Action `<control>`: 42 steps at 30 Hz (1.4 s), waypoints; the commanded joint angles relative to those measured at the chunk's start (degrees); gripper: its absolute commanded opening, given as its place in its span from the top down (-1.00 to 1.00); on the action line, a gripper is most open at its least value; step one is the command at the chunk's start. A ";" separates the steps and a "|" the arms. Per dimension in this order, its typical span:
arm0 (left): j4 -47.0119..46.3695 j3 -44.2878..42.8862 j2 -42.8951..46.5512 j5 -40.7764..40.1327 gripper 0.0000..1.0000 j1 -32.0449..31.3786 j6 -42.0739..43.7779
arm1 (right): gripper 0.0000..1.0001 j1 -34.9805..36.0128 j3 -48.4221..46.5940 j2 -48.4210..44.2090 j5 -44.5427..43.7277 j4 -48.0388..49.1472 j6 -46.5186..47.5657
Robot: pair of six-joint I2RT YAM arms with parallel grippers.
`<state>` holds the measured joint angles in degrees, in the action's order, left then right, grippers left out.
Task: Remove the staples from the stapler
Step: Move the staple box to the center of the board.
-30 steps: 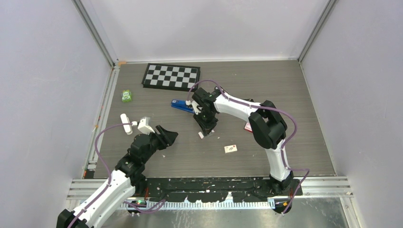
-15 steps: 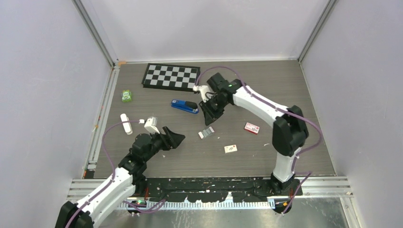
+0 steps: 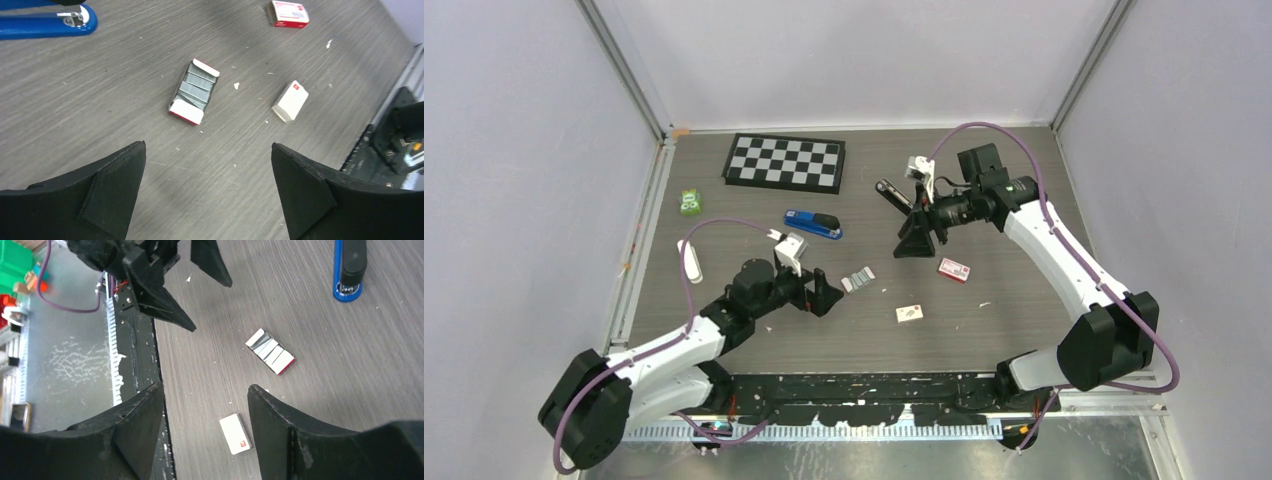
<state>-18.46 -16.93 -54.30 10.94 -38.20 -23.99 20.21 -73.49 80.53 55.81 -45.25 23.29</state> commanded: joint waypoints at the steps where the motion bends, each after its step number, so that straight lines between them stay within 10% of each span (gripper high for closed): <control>1: -4.27 -3.27 -4.66 -1.69 -0.99 -0.07 9.36 | -0.37 -2.58 0.72 -0.71 10.19 -5.59 16.13; 8: -3.65 -7.26 -13.03 3.86 -0.99 -0.04 14.40 | -0.50 -3.34 1.81 -2.58 8.86 -15.26 33.76; 28: -28.14 -8.34 -36.25 9.12 -0.93 -0.93 32.42 | -0.52 -3.53 0.03 -1.42 7.29 -21.32 40.47; 42: -35.11 -8.49 -43.74 6.64 -0.36 -3.18 37.97 | -0.52 -3.78 -0.42 -0.64 7.12 -22.29 40.95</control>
<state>-49.15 -24.10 -96.55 18.55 -40.86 10.74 16.75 -71.92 80.18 62.13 -66.52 62.89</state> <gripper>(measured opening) 0.726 0.759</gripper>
